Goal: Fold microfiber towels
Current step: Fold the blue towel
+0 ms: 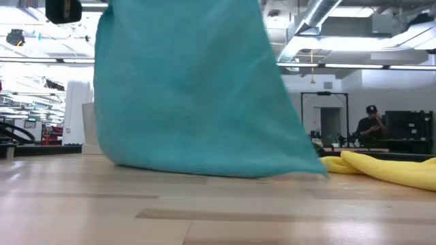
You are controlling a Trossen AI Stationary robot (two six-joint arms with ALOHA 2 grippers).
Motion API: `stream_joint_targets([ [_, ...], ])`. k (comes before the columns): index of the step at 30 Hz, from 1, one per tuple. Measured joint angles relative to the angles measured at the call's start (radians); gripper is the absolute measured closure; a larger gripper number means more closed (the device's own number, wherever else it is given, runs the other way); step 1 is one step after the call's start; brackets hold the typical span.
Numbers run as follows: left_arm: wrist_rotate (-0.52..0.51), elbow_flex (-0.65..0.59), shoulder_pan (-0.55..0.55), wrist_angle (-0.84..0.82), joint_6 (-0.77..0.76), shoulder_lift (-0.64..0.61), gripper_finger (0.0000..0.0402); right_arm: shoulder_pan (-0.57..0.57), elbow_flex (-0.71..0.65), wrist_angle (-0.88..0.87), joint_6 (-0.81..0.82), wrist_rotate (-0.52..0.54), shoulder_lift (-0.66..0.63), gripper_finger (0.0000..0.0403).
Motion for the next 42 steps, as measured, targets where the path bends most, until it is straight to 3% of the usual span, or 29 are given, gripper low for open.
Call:
stream_joint_targets([
  [5,0.023,0.011,0.134,-0.049,0.097,0.002,0.0401,-0.127,0.002,0.019,-0.126,0.034,-0.004,0.0397],
  [10,0.023,0.125,0.267,-0.124,0.257,0.039,0.0402,-0.198,0.002,0.033,-0.195,0.077,-0.029,0.0397],
  [15,0.027,0.284,0.347,-0.212,0.406,0.118,0.0402,-0.196,0.002,0.071,-0.252,0.122,-0.049,0.0397],
  [20,0.027,0.405,0.355,-0.330,0.496,0.221,0.0402,-0.127,0.002,0.066,-0.242,0.187,-0.056,0.0397],
  [26,0.128,0.417,0.279,-0.460,0.484,0.343,0.0402,0.016,0.001,-0.092,-0.054,0.190,0.021,0.0397],
  [32,0.200,0.417,0.100,-0.638,0.389,0.498,0.0402,0.170,0.003,-0.173,0.165,0.164,0.182,0.0397],
  [42,0.275,0.417,-0.193,-0.545,0.263,0.745,0.0402,0.331,0.001,-0.160,0.420,0.006,0.367,0.0397],
])
